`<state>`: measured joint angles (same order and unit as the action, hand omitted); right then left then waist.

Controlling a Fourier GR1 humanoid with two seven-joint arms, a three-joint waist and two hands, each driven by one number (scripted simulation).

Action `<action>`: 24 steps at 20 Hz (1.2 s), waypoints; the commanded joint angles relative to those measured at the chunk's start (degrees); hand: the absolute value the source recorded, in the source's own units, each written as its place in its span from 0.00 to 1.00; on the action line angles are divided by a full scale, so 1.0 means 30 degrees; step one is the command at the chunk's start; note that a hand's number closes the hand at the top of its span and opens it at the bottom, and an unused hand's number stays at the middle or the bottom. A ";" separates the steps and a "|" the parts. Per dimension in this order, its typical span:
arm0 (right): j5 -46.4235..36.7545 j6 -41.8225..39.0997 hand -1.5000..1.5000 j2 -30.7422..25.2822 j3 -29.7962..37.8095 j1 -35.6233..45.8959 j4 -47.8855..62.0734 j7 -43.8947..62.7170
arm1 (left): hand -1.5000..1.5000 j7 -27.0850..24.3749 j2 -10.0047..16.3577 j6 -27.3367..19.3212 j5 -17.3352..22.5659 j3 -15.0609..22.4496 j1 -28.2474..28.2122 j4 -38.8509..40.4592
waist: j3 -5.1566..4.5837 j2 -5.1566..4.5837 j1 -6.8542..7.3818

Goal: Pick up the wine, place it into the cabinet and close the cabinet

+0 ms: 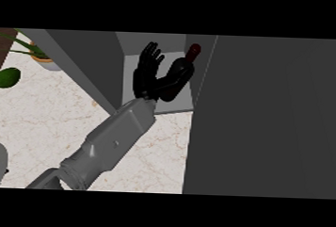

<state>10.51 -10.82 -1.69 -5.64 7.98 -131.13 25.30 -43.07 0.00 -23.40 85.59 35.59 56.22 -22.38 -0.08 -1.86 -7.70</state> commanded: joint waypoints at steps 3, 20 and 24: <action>0.0233 -0.0388 0.00 -0.0011 0.0075 -0.0173 0.0330 -0.0696 | 0.00 -0.0667 0.0000 -0.0389 0.0706 0.0808 -0.0031 0.0554 | 0.0008 -0.0073 -0.0098; 0.1125 -0.0357 0.00 -0.0531 0.0726 -0.0543 -0.0655 0.0452 | 0.00 -0.1360 0.0000 -0.2213 0.0081 0.3276 0.1699 0.0403 | 0.0015 0.0204 0.0598; 0.0287 0.0269 0.00 0.0163 -0.0105 -0.0079 -0.0252 0.0363 | 0.00 -0.2488 0.0000 -0.2912 0.0647 0.3851 0.1271 -0.1387 | 0.0008 0.0234 0.0652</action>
<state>11.85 -11.47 -1.92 -4.91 7.05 -130.75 24.46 -48.03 0.08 -30.14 86.27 46.03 60.53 -23.27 -0.03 -1.41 -6.12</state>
